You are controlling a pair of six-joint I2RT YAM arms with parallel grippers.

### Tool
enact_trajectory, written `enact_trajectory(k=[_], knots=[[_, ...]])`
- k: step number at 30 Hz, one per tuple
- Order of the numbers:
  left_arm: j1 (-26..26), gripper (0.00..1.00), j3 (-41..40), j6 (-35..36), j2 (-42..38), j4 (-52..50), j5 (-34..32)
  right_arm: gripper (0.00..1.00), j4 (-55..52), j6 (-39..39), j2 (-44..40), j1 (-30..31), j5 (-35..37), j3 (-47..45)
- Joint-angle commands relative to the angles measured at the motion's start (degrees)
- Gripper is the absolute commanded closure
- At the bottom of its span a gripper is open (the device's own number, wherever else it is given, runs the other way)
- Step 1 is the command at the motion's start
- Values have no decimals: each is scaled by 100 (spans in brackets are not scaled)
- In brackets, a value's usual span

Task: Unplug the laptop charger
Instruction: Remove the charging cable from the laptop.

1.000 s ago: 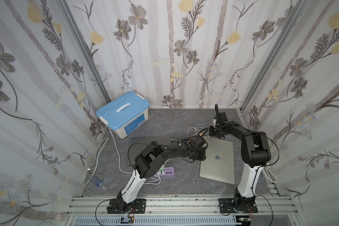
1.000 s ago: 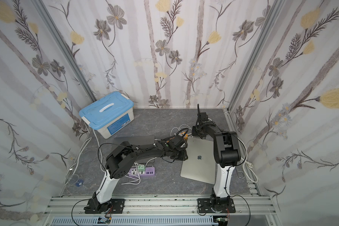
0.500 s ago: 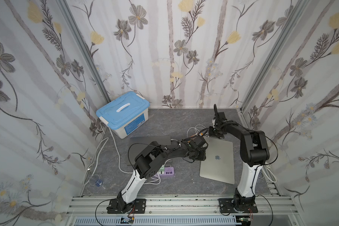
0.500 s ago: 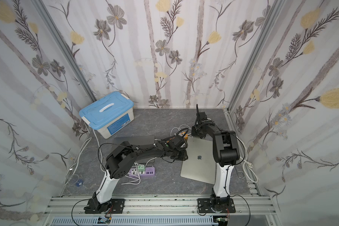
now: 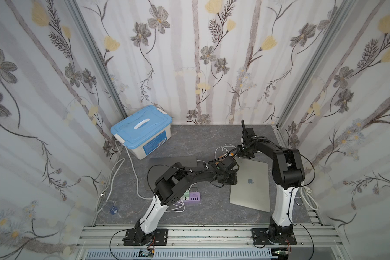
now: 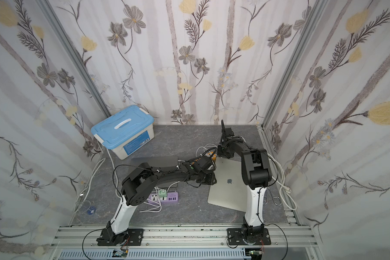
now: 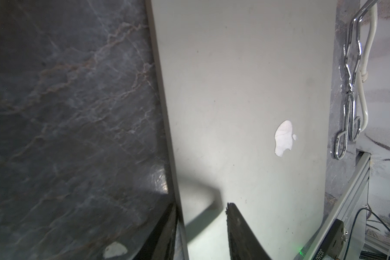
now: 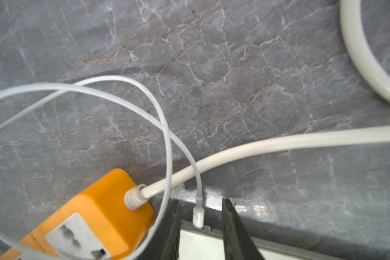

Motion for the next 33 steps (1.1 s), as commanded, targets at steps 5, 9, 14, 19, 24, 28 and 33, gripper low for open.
enact_trajectory(k=[5, 9, 14, 19, 24, 28, 33], knots=[[24, 59, -143, 96, -61, -5, 137, 72, -177, 393, 60, 113, 170, 97], [56, 59, -323, 123, -84, 76, 227, 78, -236, 494, 103, 190, 251, 167], [110, 59, -484, 137, -181, 157, 235, 80, -324, 555, 188, 213, 315, 294], [147, 59, -595, 76, -229, 298, 279, 78, -515, 598, 337, 204, 344, 529], [148, 59, -617, 83, -274, 315, 296, 78, -784, 596, 486, 204, 384, 762], [165, 59, -617, 92, -274, 330, 322, 78, -878, 605, 505, 202, 573, 774], [165, 59, -606, 84, -278, 361, 358, 80, -954, 618, 529, 178, 618, 800]])
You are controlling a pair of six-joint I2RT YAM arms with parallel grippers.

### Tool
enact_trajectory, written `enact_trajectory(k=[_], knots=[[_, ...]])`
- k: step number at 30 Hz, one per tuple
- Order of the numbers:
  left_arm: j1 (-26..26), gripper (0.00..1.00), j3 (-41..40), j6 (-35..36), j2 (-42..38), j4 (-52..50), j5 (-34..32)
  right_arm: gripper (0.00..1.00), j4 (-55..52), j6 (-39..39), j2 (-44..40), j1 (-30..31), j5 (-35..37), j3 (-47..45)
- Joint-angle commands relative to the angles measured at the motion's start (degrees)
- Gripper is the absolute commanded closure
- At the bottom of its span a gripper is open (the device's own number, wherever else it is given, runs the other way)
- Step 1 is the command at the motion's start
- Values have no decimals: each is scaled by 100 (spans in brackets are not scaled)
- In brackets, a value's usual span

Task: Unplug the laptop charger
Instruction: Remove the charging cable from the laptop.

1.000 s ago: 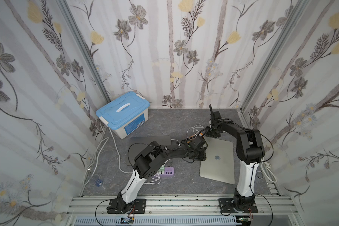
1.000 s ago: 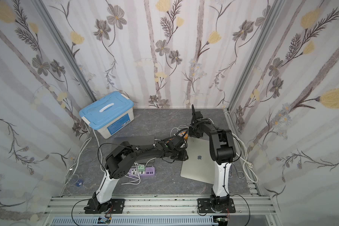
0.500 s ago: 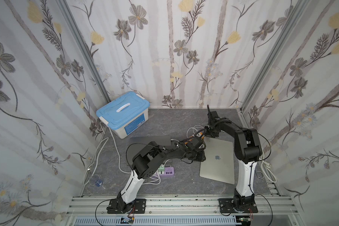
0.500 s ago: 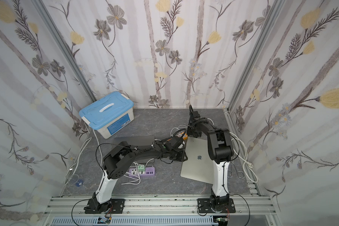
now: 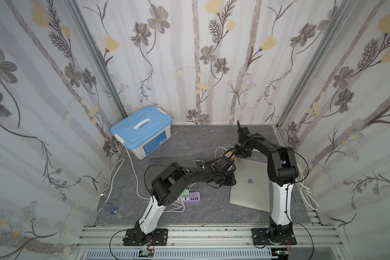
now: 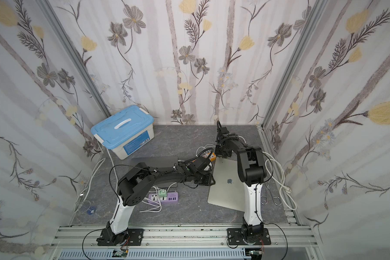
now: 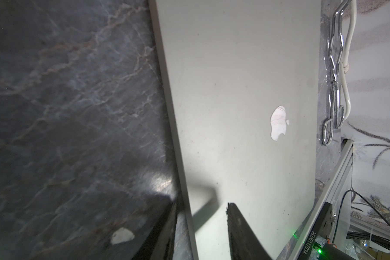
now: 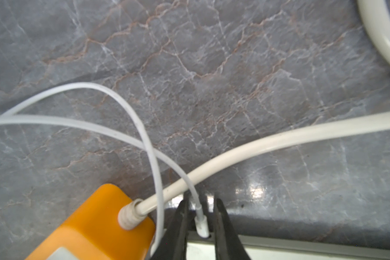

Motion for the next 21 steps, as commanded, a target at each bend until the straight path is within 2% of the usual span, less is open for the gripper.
enact_trajectory(k=[1, 15, 21], knots=[[10, 59, -14, 0, -25, -196, -29, 81, -172, 63, 14, -18, 160, 42], [21, 59, -54, 36, -95, -250, -72, 94, -131, 63, 61, -48, -17, 134], [21, 59, -40, 52, -87, -316, -89, 96, -86, 60, 49, -105, 90, 327]])
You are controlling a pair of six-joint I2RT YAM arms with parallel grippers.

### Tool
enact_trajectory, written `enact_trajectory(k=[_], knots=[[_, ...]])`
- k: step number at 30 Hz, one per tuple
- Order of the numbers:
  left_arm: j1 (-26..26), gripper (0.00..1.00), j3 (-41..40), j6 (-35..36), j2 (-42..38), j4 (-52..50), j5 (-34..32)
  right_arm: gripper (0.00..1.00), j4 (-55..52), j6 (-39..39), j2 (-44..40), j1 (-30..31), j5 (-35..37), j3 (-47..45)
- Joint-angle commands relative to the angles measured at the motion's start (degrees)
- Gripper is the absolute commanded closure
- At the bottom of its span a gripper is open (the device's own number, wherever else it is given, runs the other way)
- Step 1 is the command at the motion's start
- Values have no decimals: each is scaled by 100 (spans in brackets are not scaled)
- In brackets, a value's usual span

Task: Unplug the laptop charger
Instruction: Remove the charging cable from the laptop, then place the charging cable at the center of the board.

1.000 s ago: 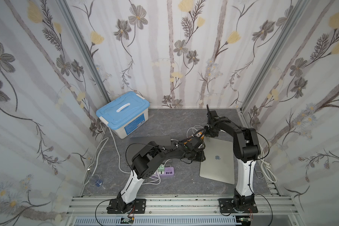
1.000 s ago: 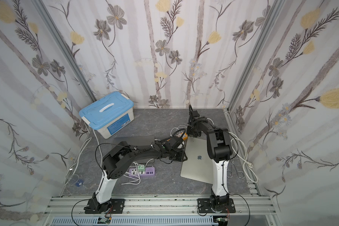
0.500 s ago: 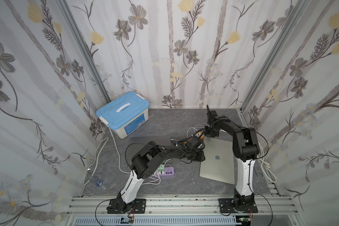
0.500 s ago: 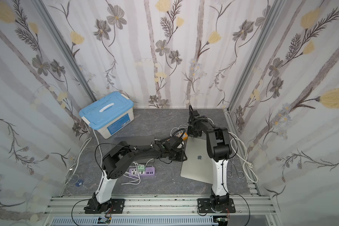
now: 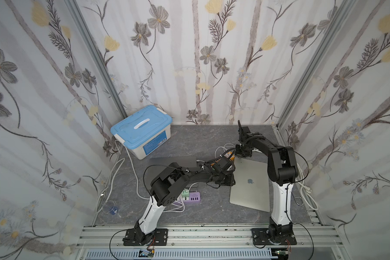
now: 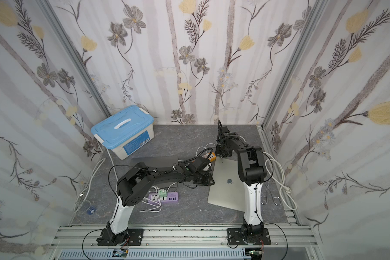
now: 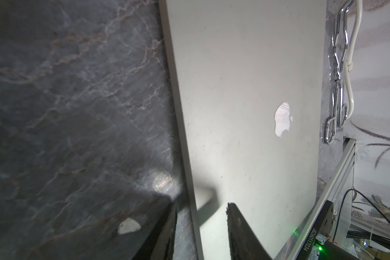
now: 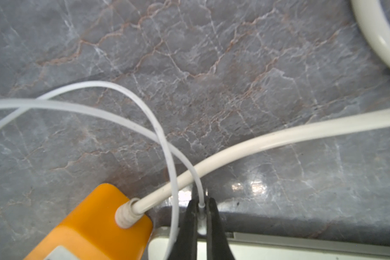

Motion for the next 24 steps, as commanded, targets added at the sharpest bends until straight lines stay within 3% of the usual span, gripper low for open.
enact_trajectory(k=[1, 10, 19, 21, 24], knots=[[5, 59, 8, 56, -34, -230, -110, 97, 108, 36, -23, -37, 187, 193], [14, 59, 30, 102, -64, -419, -217, 97, 172, -69, 126, -264, 182, 883], [23, 58, 20, 329, -451, -561, -253, 96, 213, -507, 373, -758, 362, 933], [59, 58, 73, 466, -646, -801, -436, 90, 280, -617, 393, -813, 315, 921], [251, 58, -7, 549, -1029, -1000, -631, 71, 404, -745, 279, -811, 322, 830]])
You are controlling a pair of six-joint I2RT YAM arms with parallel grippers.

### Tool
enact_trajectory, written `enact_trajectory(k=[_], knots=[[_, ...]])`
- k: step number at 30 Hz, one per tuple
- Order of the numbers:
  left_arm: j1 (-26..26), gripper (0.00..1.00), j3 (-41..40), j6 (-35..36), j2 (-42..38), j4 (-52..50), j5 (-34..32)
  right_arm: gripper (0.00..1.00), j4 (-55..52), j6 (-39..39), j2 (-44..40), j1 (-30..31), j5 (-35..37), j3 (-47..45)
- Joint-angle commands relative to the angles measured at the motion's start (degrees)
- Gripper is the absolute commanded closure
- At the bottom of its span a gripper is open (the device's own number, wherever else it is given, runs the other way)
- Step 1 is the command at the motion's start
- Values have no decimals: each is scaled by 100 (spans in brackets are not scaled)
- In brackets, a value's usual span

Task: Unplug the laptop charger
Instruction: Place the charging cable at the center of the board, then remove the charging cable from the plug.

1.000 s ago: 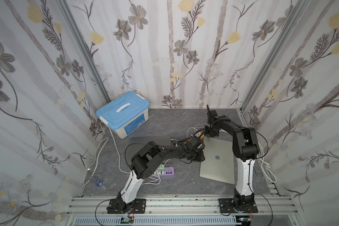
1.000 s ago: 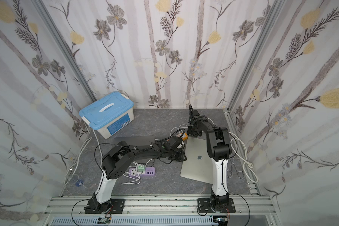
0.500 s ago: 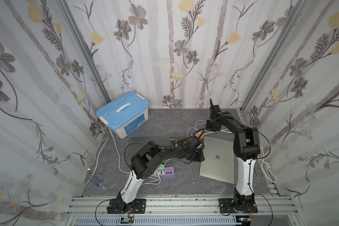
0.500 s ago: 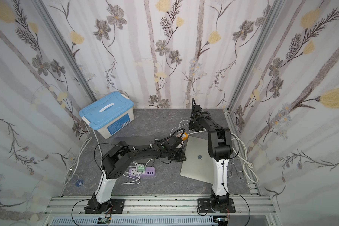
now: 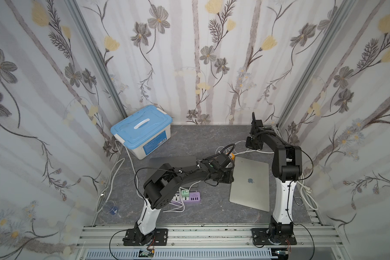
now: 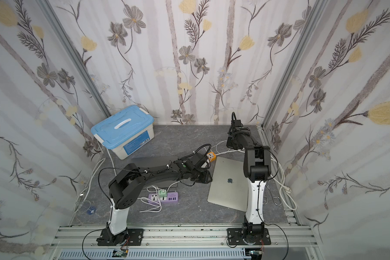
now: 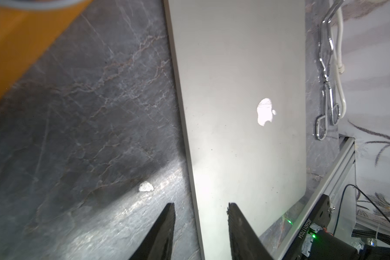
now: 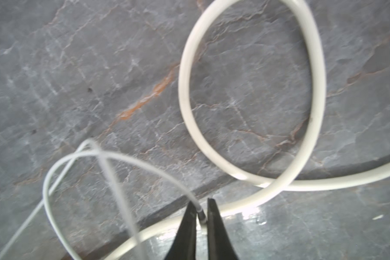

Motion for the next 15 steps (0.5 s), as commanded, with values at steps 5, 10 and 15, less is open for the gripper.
enact_trajectory(k=[5, 10, 15], knots=[[588, 57, -183, 342, -794, -639, -569, 45, 634, -304, -631, 37, 99, -605], [933, 57, -185, 432, -953, -852, -729, 37, 895, -384, -1512, 102, 374, -1321], [1136, 57, 16, 377, -747, -833, -685, 32, 1538, -646, -2592, 507, -156, -2274]])
